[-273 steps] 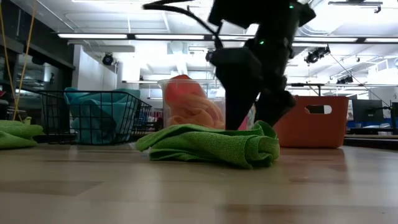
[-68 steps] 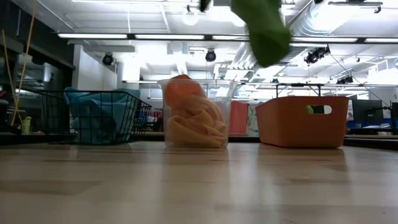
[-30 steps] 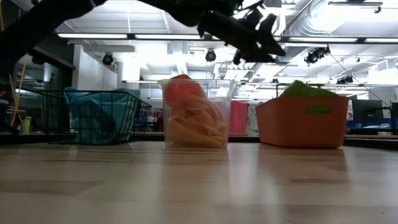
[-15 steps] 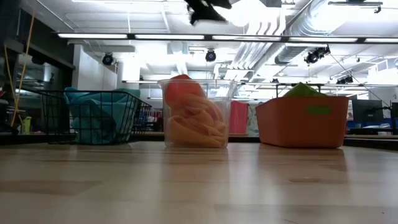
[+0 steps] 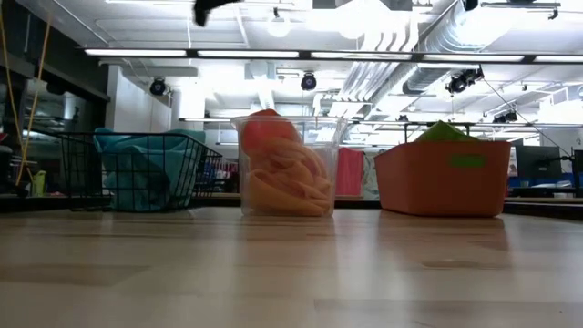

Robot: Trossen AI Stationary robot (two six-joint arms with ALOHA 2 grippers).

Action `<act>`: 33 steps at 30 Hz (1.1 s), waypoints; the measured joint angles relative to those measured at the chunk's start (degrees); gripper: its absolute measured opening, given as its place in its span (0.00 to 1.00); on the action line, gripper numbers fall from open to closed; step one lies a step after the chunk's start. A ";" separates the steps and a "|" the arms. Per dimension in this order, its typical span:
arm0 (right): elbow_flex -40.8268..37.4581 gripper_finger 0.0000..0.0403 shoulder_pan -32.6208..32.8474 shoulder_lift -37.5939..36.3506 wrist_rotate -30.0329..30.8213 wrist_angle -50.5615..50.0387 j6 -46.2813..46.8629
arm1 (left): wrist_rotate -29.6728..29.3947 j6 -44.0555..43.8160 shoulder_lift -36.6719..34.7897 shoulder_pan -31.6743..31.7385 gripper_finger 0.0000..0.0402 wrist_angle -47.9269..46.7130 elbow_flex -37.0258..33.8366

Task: Sort microfiber towel by color & place in baskets
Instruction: Return to Home Position

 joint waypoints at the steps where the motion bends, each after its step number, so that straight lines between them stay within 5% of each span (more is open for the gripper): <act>1: 0.00 0.77 0.00 0.00 0.00 -0.77 0.35 | -0.43 -1.33 -2.50 -0.74 0.51 2.35 -3.12; 8: 0.00 0.77 0.00 0.35 -0.04 -5.46 0.36 | -6.65 -6.69 -17.73 -6.45 0.51 19.52 -22.85; 14: 0.00 0.77 0.00 1.71 -0.62 -7.50 -0.08 | -13.06 -7.07 -26.94 -11.02 0.51 25.31 -34.05; 33: 0.00 0.77 0.00 2.60 -2.10 -8.94 6.89 | -19.66 -10.50 -37.17 -16.42 0.51 35.88 -49.25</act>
